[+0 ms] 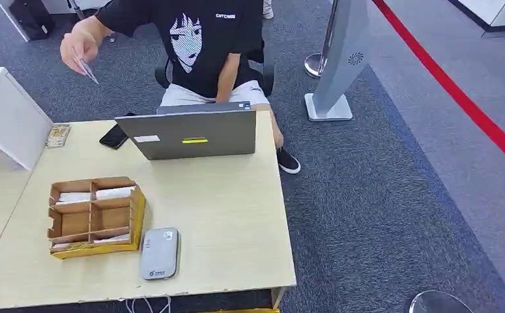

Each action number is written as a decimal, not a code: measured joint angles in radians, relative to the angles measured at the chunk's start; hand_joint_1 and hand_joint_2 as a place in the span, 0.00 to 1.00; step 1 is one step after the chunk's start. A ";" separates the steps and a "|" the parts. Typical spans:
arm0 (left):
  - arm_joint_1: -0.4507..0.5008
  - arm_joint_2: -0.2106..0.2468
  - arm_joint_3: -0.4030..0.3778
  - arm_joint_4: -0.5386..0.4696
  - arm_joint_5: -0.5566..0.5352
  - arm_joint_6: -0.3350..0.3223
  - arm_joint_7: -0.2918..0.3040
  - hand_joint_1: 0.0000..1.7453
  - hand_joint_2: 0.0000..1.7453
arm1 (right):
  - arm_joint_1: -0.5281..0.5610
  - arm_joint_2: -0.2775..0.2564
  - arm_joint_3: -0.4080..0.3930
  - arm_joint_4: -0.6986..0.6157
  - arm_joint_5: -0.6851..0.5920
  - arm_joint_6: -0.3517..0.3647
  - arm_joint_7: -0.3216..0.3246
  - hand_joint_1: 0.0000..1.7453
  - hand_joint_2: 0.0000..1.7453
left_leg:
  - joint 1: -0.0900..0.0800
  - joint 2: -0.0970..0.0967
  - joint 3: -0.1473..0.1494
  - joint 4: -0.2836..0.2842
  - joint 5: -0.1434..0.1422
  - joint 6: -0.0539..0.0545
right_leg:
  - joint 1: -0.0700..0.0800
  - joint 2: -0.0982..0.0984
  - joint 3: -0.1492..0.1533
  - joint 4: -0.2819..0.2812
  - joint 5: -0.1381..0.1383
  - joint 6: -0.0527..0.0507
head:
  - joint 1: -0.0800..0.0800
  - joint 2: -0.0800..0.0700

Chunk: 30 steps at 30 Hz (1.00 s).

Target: Pass the card to the sensor for recognition and then transmit it.

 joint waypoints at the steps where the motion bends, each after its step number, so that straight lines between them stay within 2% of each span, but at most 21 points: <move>1: 0.000 0.000 0.006 -0.011 -0.005 0.006 -0.012 0.00 1.00 | 0.000 0.000 0.000 0.000 0.000 -0.001 0.000 0.00 1.00 | 0.000 0.000 0.000 0.000 0.000 0.000 | 0.000 -0.001 0.000 0.000 0.000 0.000 | 0.000 0.000; 3: 0.007 -0.003 0.008 -0.052 -0.003 0.025 -0.035 0.00 1.00 | -0.001 0.000 -0.002 0.000 0.000 -0.005 -0.002 0.00 1.00 | 0.001 0.000 0.000 0.000 0.000 0.000 | 0.001 -0.001 0.000 0.000 0.000 0.000 | 0.000 0.000; 5: 0.025 -0.022 -0.001 -0.141 0.012 0.047 -0.042 0.00 1.00 | 0.001 0.000 -0.006 0.000 -0.002 -0.008 -0.003 0.00 1.00 | 0.001 0.000 0.000 0.000 0.000 0.000 | 0.001 0.001 0.000 0.000 0.000 0.000 | 0.001 0.000; 8: 0.088 -0.032 -0.072 -0.296 0.032 0.082 -0.044 0.00 1.00 | 0.001 0.000 -0.008 0.000 -0.006 -0.007 -0.005 0.00 1.00 | 0.002 0.001 0.000 0.000 0.000 0.000 | 0.001 0.001 -0.001 0.000 0.000 0.000 | 0.000 0.000; 10: 0.144 -0.036 -0.162 -0.406 -0.002 0.121 -0.044 0.00 1.00 | 0.001 0.000 -0.010 0.000 -0.006 -0.007 -0.006 0.00 1.00 | 0.002 0.000 -0.001 0.000 0.000 0.000 | 0.002 0.000 -0.004 0.000 0.000 0.000 | 0.000 0.000; 13: 0.207 -0.036 -0.329 -0.585 -0.148 0.250 -0.046 0.00 1.00 | -0.001 -0.001 -0.010 0.000 0.001 -0.004 -0.008 0.00 1.00 | 0.002 -0.002 -0.001 0.000 0.000 0.000 | 0.002 -0.003 -0.003 0.000 0.000 0.000 | 0.000 0.000; 14: 0.227 -0.037 -0.419 -0.647 -0.230 0.310 -0.047 0.00 1.00 | -0.001 -0.001 -0.010 0.000 0.008 -0.002 -0.008 0.00 1.00 | 0.002 -0.002 -0.001 0.000 0.000 0.000 | 0.002 -0.003 -0.003 0.000 0.000 0.000 | 0.000 0.000; 17: 0.254 -0.034 -0.613 -0.755 -0.386 0.390 -0.049 0.00 1.00 | -0.002 -0.001 -0.010 0.000 0.020 0.007 -0.008 0.00 1.00 | 0.002 -0.002 -0.002 0.000 0.001 0.000 | 0.001 -0.003 -0.001 0.000 0.002 0.000 | 0.000 0.000; 19: 0.257 -0.027 -0.713 -0.798 -0.469 0.435 -0.049 0.00 1.00 | -0.004 -0.001 -0.009 0.000 0.033 0.012 -0.007 0.00 1.00 | 0.001 -0.001 -0.001 0.000 0.001 0.000 | 0.001 -0.001 -0.001 0.000 0.003 0.000 | 0.000 0.000; 22: 0.259 -0.014 -0.860 -0.840 -0.650 0.504 -0.048 0.00 1.00 | -0.004 -0.005 -0.002 0.000 0.058 0.020 -0.003 0.00 1.00 | 0.001 -0.002 -0.001 0.001 0.002 0.000 | 0.001 -0.002 -0.001 0.000 0.003 0.000 | 0.000 0.000; 24: 0.246 0.002 -0.935 -0.843 -0.762 0.529 -0.018 0.00 1.00 | -0.005 -0.009 0.010 0.001 0.073 0.027 -0.003 0.00 1.00 | 0.001 -0.001 -0.001 0.001 0.002 0.000 | 0.001 -0.001 -0.001 0.000 0.003 0.000 | 0.000 0.000; 30: 0.170 0.069 -1.083 -0.822 -0.889 0.544 0.089 0.00 1.00 | -0.005 -0.017 0.038 0.002 0.101 0.034 -0.001 0.00 1.00 | 0.001 -0.002 -0.001 0.001 0.003 -0.001 | 0.001 -0.001 -0.002 0.000 0.003 0.000 | 0.000 0.000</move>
